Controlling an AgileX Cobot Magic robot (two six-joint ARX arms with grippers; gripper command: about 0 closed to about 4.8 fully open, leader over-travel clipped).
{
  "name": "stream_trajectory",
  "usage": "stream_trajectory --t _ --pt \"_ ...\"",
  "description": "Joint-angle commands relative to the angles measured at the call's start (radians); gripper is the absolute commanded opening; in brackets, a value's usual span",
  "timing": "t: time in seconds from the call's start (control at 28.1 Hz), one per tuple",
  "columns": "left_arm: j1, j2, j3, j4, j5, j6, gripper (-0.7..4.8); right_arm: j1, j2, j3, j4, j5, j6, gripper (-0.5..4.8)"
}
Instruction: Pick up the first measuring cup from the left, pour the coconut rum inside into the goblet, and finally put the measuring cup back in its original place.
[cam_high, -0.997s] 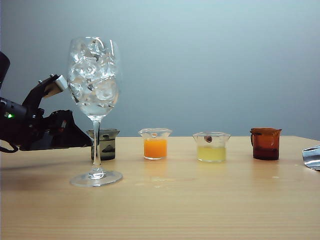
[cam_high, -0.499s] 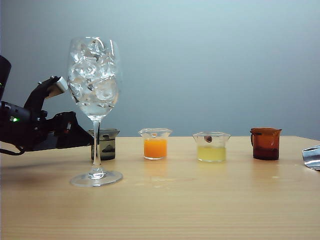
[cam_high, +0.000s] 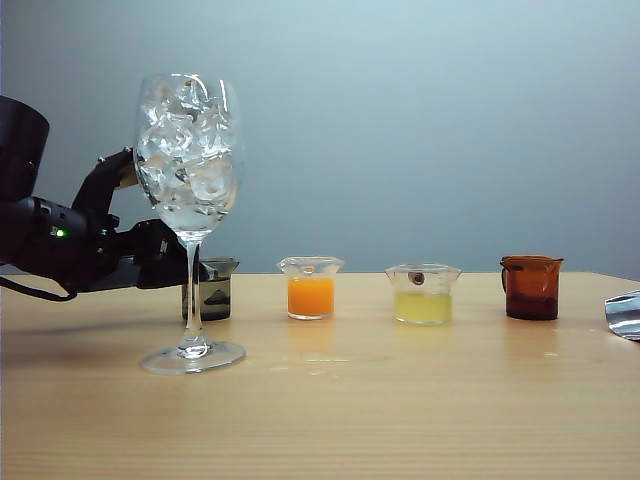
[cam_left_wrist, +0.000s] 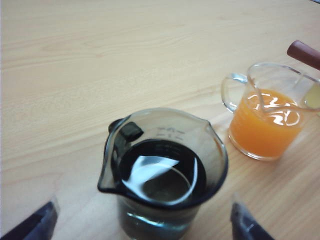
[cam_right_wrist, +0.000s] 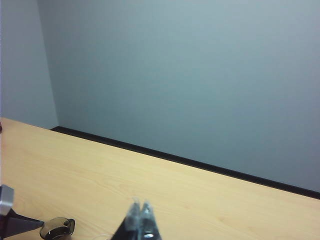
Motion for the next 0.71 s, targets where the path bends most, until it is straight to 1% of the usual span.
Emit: stream_trajectory --t 0.04,0.28,0.39,0.53,0.71 --pt "-0.002 0.016 0.018 0.013 -0.023 -0.030 4.79 0.000 -0.002 0.003 0.017 -0.019 -0.002 -0.04" --pt "-0.002 0.030 0.035 0.012 -0.115 -0.045 4.79 0.000 -0.002 0.003 0.017 -0.018 -0.002 -0.04" --pt "-0.002 0.030 0.035 0.012 -0.124 -0.068 4.79 0.000 -0.002 0.003 0.017 -0.018 -0.002 -0.04" --pt "-0.002 0.030 0.035 0.013 -0.141 -0.125 4.79 0.000 -0.002 0.003 0.017 -0.018 -0.002 -0.04" --pt "-0.024 0.030 0.035 0.013 -0.156 -0.125 4.79 0.000 0.000 0.003 0.017 -0.018 -0.002 -0.04"
